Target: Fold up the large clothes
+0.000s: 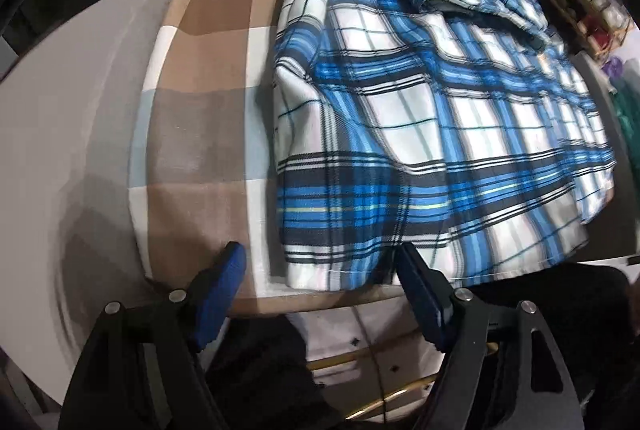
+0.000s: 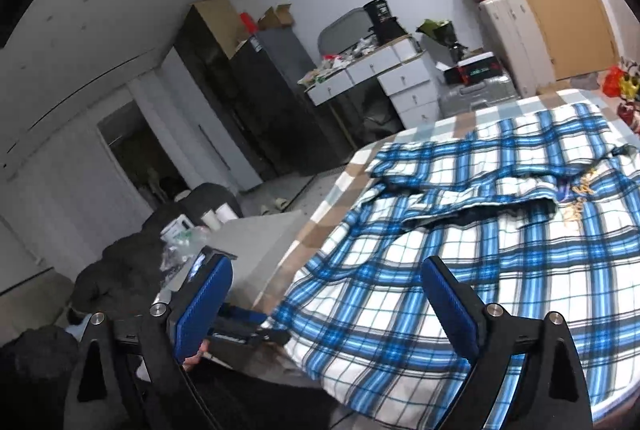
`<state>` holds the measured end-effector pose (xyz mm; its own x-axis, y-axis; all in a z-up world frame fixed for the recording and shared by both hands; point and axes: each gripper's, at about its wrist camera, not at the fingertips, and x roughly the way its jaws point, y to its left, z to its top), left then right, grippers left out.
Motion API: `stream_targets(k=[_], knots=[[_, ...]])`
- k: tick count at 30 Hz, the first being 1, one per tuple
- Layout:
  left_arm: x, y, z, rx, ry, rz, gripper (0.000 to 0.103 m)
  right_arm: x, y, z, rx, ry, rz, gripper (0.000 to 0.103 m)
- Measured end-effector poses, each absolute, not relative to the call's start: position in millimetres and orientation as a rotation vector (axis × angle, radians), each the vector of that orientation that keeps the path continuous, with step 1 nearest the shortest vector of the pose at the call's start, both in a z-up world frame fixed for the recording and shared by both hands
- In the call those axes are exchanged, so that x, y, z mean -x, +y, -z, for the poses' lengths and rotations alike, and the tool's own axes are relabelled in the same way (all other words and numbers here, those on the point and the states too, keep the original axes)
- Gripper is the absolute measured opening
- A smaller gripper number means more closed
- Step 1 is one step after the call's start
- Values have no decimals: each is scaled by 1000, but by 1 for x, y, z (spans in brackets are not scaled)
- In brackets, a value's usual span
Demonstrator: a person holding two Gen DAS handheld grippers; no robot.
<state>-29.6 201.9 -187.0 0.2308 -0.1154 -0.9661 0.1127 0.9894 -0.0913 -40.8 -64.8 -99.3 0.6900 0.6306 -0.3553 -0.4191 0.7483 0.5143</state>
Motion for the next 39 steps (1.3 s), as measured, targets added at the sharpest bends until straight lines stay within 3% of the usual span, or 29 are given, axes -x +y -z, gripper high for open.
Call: stream_targets(k=[3,4,5,8,17,25,27,29,30,32,34,39], knots=[[28,204,184,10,1303,169,37,42,-59,100,-371,553,-590,96],[27,206,183,26,1305,173,16,41,-59,101,-373,558,-589,96],[26,208,184,59,1319,191,6,40,-59,102,-379,563,-589,96],[26,215,177,109,1316,226,2,35,-62,106,-398,585,-573,96],[19,217,126,420,1148,509,2,30,-74,111,-461,612,-549,96],[4,222,190,444,1344,385,3,28,-77,113,-491,633,-541,96],[9,227,192,450,1347,379,8,28,-76,113,-489,634,-542,96],[13,233,192,457,1340,358,29,28,-74,113,-485,639,-546,96],[15,236,191,470,1327,360,32,27,-72,114,-477,647,-546,96],[18,239,187,449,1321,327,50,27,-68,115,-467,654,-547,96],[19,238,184,414,1299,298,54,27,-66,115,-452,658,-547,96],[15,234,186,370,1258,292,54,32,-74,109,-454,626,-529,96]])
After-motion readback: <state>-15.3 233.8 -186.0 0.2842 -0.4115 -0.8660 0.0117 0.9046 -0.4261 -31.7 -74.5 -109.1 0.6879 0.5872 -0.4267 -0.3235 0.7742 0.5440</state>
